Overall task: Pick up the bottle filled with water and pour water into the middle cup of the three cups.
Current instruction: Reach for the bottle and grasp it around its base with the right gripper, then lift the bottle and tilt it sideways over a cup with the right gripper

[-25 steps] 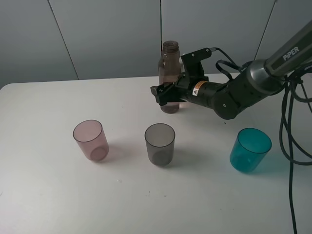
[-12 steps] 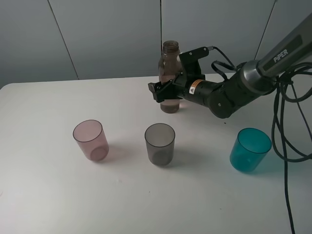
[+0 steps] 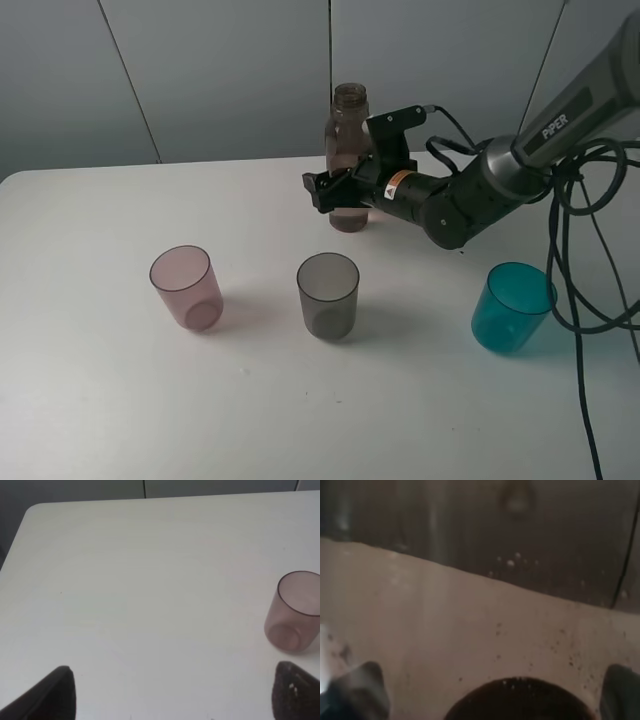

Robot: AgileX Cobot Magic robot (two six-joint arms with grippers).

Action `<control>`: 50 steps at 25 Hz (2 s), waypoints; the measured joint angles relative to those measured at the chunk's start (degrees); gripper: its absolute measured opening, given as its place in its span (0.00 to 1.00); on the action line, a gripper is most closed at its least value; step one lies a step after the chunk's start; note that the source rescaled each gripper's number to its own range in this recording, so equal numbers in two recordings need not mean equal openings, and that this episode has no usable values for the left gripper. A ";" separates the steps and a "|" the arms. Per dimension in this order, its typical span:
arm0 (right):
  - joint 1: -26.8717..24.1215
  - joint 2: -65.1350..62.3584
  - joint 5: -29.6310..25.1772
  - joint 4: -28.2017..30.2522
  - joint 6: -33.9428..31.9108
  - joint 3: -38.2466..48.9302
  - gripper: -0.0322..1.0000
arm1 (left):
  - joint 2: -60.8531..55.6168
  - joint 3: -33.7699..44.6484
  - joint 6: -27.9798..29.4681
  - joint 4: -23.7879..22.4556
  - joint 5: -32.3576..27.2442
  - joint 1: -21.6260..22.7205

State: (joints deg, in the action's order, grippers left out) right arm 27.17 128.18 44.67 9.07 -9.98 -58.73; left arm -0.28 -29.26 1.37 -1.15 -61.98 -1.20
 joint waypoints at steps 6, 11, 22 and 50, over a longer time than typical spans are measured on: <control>0.00 0.59 2.57 -0.83 0.00 -0.13 1.00 | 0.00 0.00 0.00 0.00 0.00 0.00; 0.00 0.71 4.42 -1.09 0.00 -0.26 1.00 | 0.00 0.00 0.00 0.00 0.00 0.00; 0.00 1.28 6.88 -1.34 0.12 -0.40 1.00 | 0.00 0.00 0.00 0.00 0.00 0.00; 0.10 -3.45 3.87 3.79 9.45 -0.40 0.03 | 0.00 0.00 -0.39 0.00 0.00 0.00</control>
State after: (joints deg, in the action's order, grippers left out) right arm 27.27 124.73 48.54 12.86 -0.54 -59.13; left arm -0.28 -29.26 0.98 -1.15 -61.98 -1.20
